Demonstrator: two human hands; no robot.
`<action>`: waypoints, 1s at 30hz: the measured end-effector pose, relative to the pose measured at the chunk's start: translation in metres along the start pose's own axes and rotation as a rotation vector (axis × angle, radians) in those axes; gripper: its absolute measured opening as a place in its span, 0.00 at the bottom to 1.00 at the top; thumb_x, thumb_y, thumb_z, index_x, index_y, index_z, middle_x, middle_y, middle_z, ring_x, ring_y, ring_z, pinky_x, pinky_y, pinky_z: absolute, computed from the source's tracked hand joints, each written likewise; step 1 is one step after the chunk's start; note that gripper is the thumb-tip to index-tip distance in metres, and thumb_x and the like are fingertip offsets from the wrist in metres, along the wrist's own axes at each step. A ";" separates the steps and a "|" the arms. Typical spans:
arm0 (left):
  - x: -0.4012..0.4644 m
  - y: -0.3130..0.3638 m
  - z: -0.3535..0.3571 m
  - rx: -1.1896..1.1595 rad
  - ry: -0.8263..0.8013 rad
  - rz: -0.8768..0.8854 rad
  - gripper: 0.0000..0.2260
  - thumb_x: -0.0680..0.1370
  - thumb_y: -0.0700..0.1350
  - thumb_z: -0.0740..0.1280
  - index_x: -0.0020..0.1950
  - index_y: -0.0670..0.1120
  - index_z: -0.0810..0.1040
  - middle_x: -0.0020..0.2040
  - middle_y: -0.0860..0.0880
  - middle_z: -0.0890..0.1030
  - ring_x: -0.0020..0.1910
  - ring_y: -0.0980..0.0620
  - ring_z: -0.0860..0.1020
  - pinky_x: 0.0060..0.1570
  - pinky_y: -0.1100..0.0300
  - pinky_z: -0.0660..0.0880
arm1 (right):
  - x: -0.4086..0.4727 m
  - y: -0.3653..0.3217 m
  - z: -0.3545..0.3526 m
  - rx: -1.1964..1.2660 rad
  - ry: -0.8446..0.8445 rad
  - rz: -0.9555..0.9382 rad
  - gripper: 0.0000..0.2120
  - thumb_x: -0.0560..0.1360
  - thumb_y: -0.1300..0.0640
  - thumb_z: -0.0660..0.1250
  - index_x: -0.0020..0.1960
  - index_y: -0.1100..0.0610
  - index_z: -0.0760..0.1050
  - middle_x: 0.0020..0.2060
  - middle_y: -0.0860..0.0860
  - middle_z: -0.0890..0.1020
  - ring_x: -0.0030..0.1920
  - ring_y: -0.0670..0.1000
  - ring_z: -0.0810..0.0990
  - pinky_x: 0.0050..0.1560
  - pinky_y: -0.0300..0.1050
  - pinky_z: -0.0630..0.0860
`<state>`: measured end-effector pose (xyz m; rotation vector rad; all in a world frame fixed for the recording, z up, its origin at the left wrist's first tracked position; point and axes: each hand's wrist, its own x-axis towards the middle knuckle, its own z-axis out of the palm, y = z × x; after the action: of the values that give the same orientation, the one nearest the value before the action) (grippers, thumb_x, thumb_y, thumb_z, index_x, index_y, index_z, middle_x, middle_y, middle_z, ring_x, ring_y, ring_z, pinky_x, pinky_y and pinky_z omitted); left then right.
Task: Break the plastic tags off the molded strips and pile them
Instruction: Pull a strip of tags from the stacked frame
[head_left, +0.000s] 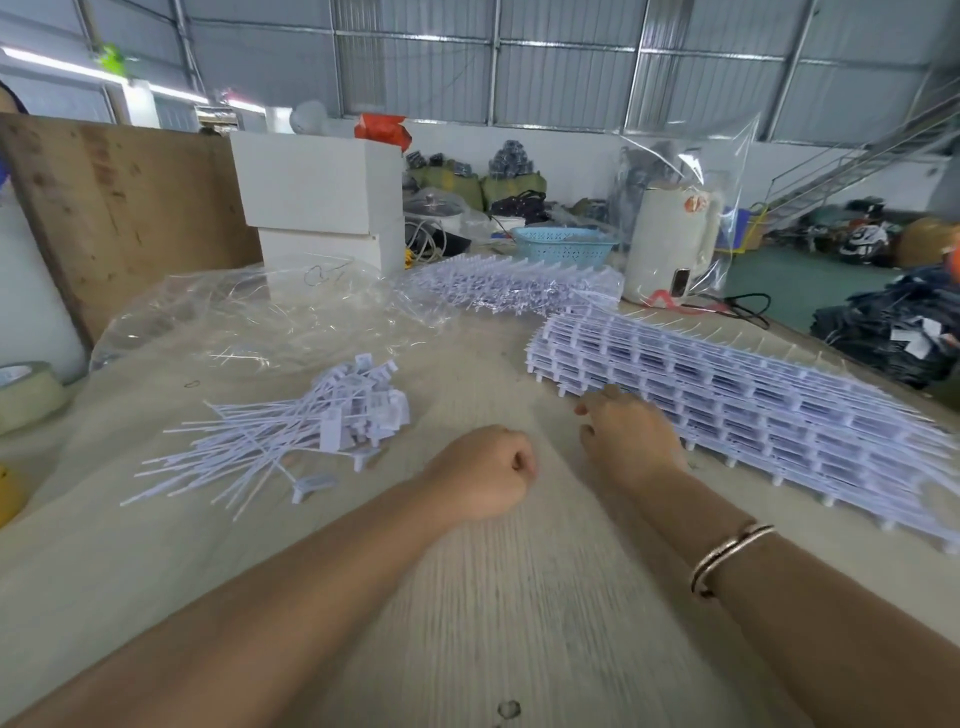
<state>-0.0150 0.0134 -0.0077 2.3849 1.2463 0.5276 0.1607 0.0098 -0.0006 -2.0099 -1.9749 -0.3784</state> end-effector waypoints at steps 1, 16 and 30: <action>0.009 0.004 0.002 -0.011 -0.014 -0.020 0.08 0.74 0.39 0.62 0.48 0.47 0.79 0.47 0.52 0.76 0.50 0.50 0.76 0.48 0.61 0.71 | 0.004 0.008 -0.001 -0.114 -0.008 -0.009 0.14 0.77 0.60 0.60 0.62 0.56 0.71 0.58 0.53 0.75 0.59 0.56 0.74 0.56 0.49 0.71; 0.104 0.067 0.052 -0.121 0.044 -0.405 0.14 0.77 0.44 0.56 0.58 0.44 0.75 0.57 0.44 0.78 0.56 0.44 0.76 0.53 0.54 0.68 | 0.015 0.049 0.007 -0.369 -0.037 -0.096 0.14 0.80 0.52 0.54 0.58 0.56 0.72 0.54 0.53 0.80 0.56 0.57 0.77 0.53 0.49 0.71; 0.103 0.071 0.049 -1.138 0.286 -0.618 0.03 0.74 0.36 0.67 0.43 0.43 0.76 0.41 0.45 0.79 0.31 0.53 0.76 0.19 0.66 0.72 | 0.017 0.059 0.002 0.377 -0.176 0.116 0.10 0.78 0.50 0.53 0.55 0.50 0.69 0.53 0.54 0.78 0.53 0.56 0.75 0.53 0.51 0.72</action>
<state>0.1128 0.0540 0.0018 0.9594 1.2099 1.0201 0.2200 0.0255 0.0021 -1.9488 -1.8443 0.1919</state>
